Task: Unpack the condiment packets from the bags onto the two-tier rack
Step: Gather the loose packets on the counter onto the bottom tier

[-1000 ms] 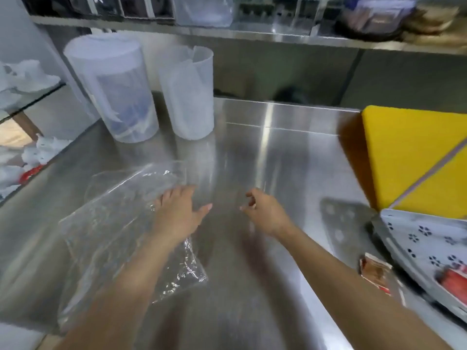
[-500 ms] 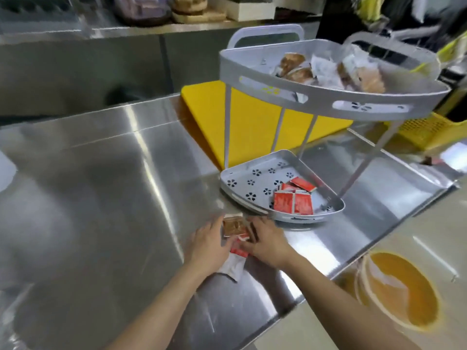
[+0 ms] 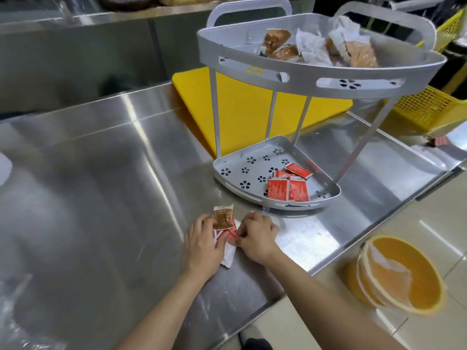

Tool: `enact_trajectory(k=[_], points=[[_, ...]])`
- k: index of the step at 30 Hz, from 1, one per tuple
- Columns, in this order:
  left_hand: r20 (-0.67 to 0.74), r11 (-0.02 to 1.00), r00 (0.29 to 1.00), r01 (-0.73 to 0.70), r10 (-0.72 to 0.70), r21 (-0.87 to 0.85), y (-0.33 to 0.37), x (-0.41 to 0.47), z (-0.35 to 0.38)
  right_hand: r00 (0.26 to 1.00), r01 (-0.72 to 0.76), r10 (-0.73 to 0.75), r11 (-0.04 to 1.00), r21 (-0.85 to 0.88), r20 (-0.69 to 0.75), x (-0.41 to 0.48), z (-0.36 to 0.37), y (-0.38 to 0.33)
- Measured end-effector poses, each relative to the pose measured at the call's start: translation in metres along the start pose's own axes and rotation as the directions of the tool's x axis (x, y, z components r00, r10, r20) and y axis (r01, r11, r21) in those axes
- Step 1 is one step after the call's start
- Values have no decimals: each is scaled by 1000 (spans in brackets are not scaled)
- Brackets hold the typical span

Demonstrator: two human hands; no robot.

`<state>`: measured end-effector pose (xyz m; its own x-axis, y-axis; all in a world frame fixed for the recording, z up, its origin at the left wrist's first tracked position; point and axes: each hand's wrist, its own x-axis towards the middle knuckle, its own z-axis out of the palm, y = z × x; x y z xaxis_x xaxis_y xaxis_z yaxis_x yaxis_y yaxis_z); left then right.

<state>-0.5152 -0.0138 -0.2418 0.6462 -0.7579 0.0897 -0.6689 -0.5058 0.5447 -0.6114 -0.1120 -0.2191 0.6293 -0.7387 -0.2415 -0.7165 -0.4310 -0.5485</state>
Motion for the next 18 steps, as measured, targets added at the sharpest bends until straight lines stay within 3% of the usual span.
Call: enact_trajectory(k=[8,15,18], points=[[4,982,988,152,-153,-109,5,7,-6,999,-8,10,998,-65,31,0,3,-1],[187,975,978,46,-89,219,20,25,-15,997,-50,55,993,-104,52,1,-5,-4],[148,964,989,-13,-27,267,26,34,-13,997,-27,36,994,-107,75,0,-10,-2]])
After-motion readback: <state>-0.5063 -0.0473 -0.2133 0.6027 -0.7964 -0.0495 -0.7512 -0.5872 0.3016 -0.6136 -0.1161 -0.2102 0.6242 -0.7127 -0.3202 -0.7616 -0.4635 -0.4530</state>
